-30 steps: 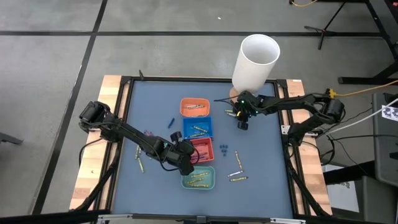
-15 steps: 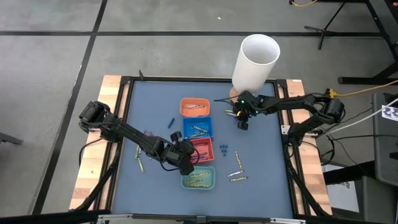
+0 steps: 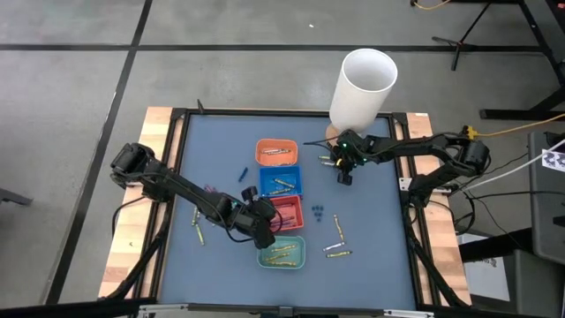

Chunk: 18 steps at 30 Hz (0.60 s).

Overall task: Sort crayons
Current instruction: Put the gray crayon into the orange bin

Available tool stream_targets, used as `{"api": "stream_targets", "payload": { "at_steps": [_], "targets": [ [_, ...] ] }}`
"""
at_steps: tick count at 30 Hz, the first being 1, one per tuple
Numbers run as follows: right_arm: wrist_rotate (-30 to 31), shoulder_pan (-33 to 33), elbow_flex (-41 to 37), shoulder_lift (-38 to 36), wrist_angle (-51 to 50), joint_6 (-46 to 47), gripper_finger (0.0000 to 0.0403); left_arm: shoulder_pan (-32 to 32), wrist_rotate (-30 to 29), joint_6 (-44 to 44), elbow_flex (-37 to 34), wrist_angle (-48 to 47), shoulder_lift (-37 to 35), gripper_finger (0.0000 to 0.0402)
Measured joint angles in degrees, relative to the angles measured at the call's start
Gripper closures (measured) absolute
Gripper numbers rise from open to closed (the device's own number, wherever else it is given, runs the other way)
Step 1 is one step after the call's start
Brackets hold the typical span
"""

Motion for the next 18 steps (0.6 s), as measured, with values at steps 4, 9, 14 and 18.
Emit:
{"api": "stream_targets", "payload": {
  "at_steps": [4,9,14,18],
  "targets": [
    [0.0,0.0,1.0,0.1,-1.1,0.0,0.0382,0.0,0.7,0.1,0.0,-0.6,-3.2,0.0310],
    [-0.5,0.0,5.1,0.4,-4.3,0.0,0.0383,0.0,0.8,0.1,0.1,-4.9,-7.8,0.0310],
    [-2.2,0.0,11.0,0.2,-9.4,0.0,0.0392,0.0,0.7,0.0,0.1,-11.6,-11.2,0.0310],
    [-3.2,0.0,16.1,0.2,-11.9,0.0,0.0387,0.0,0.3,-0.4,0.1,-16.3,-12.5,0.0310]
  ]
}}
